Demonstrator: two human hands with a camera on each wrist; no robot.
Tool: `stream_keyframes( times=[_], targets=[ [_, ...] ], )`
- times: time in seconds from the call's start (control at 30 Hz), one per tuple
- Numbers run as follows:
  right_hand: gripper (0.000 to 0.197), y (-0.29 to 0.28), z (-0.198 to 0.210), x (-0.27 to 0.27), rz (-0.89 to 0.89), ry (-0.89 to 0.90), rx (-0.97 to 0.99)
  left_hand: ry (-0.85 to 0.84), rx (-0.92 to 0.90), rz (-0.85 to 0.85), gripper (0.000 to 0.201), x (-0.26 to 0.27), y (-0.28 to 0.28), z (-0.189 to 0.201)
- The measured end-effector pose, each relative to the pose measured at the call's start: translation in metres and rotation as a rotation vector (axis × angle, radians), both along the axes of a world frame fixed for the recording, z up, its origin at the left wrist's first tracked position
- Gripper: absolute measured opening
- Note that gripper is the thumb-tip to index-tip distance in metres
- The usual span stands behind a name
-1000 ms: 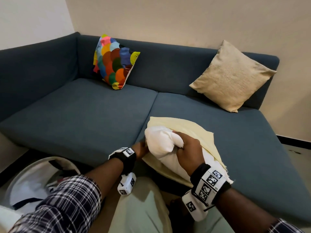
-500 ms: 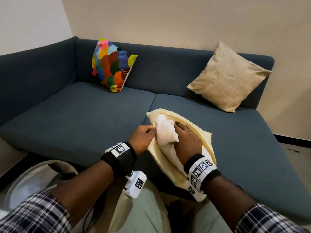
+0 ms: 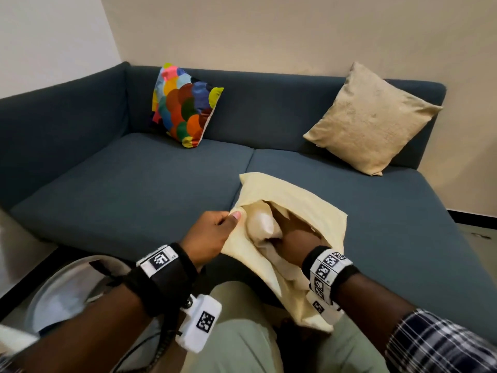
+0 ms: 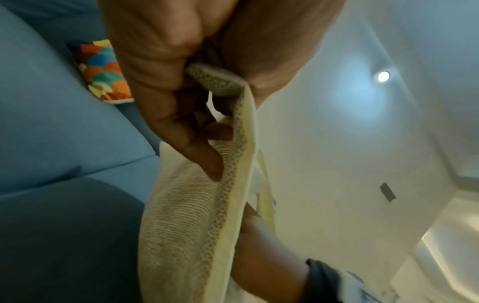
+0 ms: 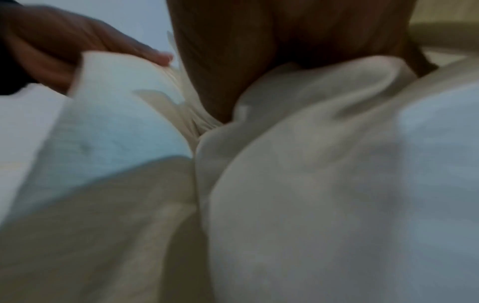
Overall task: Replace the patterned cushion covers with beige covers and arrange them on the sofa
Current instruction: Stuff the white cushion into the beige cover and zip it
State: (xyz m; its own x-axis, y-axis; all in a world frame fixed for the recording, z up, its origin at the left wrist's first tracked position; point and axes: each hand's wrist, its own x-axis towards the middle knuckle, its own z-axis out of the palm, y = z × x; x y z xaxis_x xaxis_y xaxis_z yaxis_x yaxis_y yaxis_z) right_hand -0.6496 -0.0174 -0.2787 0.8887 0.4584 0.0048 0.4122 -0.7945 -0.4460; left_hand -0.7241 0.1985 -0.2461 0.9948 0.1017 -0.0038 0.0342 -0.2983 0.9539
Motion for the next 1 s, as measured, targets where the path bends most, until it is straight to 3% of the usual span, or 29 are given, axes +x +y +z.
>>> stream_keyframes(
  times=[0.07, 0.13, 0.17, 0.27, 0.33, 0.4, 0.5, 0.57, 0.63, 0.7, 0.77, 0.87, 0.93, 1.0],
  targets=[
    [0.075, 0.012, -0.001, 0.003, -0.021, -0.026, -0.006, 0.059, -0.059, -0.012, 0.064, -0.008, -0.001, -0.006],
    [0.079, 0.024, -0.005, 0.006, 0.011, 0.019, -0.07, 0.098, -0.001, 0.046, 0.061, -0.009, 0.007, -0.009],
    [0.083, 0.028, -0.005, 0.007, 0.04, 0.06, -0.073, 0.092, 0.129, 0.088, 0.054, -0.008, 0.014, -0.01],
    [0.079, 0.027, -0.003, 0.004, 0.246, 0.153, 0.023, -0.04, 0.831, 0.238, 0.022, -0.012, 0.033, -0.005],
    [0.073, 0.017, -0.003, -0.001, 0.336, 0.138, 0.025, -0.197, 1.062, 0.201, 0.029, -0.017, 0.029, -0.003],
    [0.066, 0.001, -0.005, -0.002, 0.319, 0.116, 0.011, -0.128, 1.007, 0.009, 0.024, -0.015, 0.014, -0.002],
    [0.047, -0.028, -0.011, -0.002, 0.22, 0.077, -0.024, 0.194, 1.087, -0.227, 0.032, -0.001, -0.006, -0.015],
    [0.036, -0.042, -0.015, -0.009, 0.146, 0.029, -0.103, 0.232, 1.143, -0.289, 0.033, 0.005, -0.012, -0.024],
    [0.038, -0.05, -0.027, -0.02, 0.071, 0.034, -0.288, 0.233, 1.138, -0.327, 0.03, 0.008, -0.013, -0.032],
    [0.041, -0.051, -0.036, -0.033, 0.044, 0.13, -0.435, 0.254, 1.121, -0.345, 0.046, 0.012, -0.009, -0.037],
    [0.042, -0.045, -0.04, -0.042, 0.102, 0.211, -0.458, 0.26, 1.124, -0.329, 0.066, 0.013, -0.005, -0.037],
    [0.032, -0.031, -0.034, -0.046, 0.149, 0.208, -0.293, 0.255, 1.148, -0.278, 0.081, 0.018, -0.001, -0.033],
    [0.026, -0.02, -0.031, -0.05, 0.183, 0.265, -0.151, 0.289, 1.051, -0.312, 0.098, 0.019, -0.006, -0.029],
    [0.021, -0.007, -0.035, -0.055, 0.271, 0.309, -0.194, 0.34, 0.96, -0.355, 0.115, 0.02, -0.014, -0.028]
  ],
)
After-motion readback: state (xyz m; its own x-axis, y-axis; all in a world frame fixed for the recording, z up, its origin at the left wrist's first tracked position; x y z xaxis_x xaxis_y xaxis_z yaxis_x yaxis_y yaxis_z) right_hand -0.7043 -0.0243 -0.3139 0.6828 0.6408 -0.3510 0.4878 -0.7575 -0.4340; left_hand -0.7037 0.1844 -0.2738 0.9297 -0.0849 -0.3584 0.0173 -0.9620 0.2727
